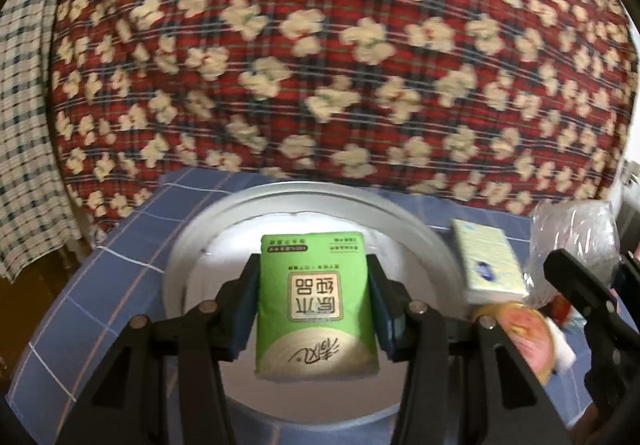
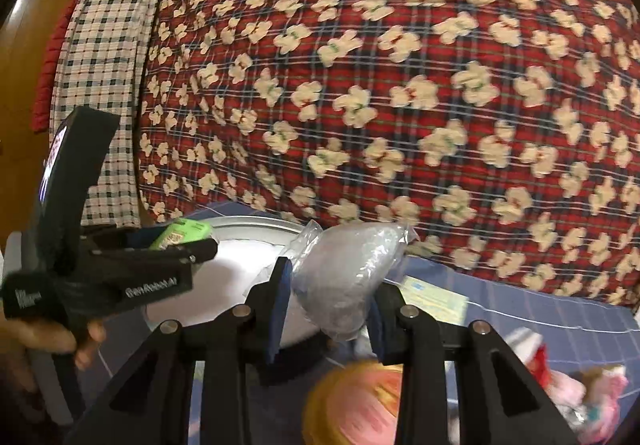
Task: Organize soft objects
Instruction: 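Carry the green tissue pack and plastic bag with both grippers over the silver tin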
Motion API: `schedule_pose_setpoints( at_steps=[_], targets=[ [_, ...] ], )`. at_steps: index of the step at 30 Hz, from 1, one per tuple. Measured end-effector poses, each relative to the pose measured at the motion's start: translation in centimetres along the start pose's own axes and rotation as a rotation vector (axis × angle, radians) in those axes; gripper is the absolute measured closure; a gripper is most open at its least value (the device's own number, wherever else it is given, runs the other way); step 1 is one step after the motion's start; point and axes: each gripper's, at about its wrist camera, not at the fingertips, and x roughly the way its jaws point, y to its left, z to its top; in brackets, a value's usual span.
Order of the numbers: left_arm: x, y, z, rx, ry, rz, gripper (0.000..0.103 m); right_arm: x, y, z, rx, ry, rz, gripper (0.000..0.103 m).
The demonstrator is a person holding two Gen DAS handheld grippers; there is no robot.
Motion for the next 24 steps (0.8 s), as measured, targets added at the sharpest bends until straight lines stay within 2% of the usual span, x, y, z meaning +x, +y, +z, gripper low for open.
schedule_pose_setpoints(
  at_steps=[5,10,15,24],
  targets=[
    [1.7,1.5,0.2,-0.022,0.010,0.084,0.054,4.2,1.4,0.3,0.035,0.043,0.040,0.066],
    [2.7,2.6,-0.1,-0.049,0.027,0.112,0.054,6.7,2.5,-0.3,0.062,0.072,0.090,0.066],
    [3.3,3.3,-0.3,-0.064,0.036,0.139,0.054,8.1,4.2,-0.6,0.032,0.089,0.110,0.066],
    [3.7,3.9,-0.6,-0.058,0.040,0.192,0.054,9.5,4.7,-0.9,0.026,0.123,0.108,0.066]
  ],
)
